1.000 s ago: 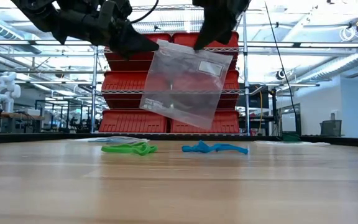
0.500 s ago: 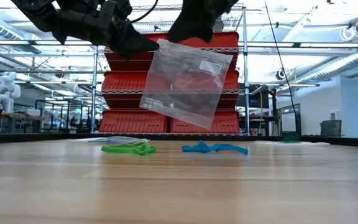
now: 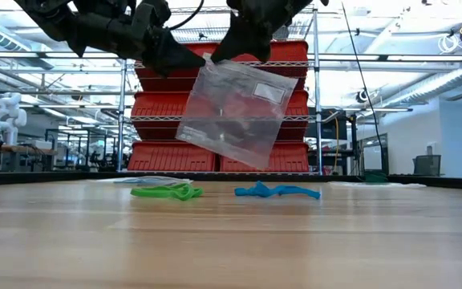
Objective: Sort rubber bands
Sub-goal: Open the middle zip lock bag
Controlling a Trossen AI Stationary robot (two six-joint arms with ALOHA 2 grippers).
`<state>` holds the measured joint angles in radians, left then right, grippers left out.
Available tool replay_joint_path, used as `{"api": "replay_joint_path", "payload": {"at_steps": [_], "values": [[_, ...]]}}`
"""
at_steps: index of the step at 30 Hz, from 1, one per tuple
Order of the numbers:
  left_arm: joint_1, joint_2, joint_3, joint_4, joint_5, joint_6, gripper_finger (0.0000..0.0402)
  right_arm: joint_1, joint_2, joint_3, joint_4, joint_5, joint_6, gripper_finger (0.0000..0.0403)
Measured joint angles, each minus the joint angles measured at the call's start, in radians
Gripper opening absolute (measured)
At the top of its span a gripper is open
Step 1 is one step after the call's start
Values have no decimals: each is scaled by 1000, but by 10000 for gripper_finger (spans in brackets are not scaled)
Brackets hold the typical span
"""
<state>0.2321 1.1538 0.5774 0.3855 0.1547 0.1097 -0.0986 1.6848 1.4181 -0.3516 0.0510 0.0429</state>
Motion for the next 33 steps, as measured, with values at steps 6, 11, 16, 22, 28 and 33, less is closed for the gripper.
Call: {"api": "replay_joint_path", "payload": {"at_steps": [6, 11, 16, 22, 28, 33], "values": [[0, -1, 0, 8, 0, 0, 0, 0, -3, 0, -79, 7, 9, 11], [0, -8, 0, 10, 0, 0, 0, 1, -3, -1, -156, 9, 32, 7], [0, -3, 0, 4, 22, -34, 2, 11, -3, -1, -161, 9, 28, 6], [-17, 65, 0, 24, 66, -53, 51, 33, -3, -1, -138, 1, 5, 5], [-24, 127, 0, 127, 74, -113, 111, 49, -3, -1, -132, -1, 1, 5], [-25, 132, 10, 137, 85, -130, 117, 55, -3, -1, -137, -1, -2, 4]]}}
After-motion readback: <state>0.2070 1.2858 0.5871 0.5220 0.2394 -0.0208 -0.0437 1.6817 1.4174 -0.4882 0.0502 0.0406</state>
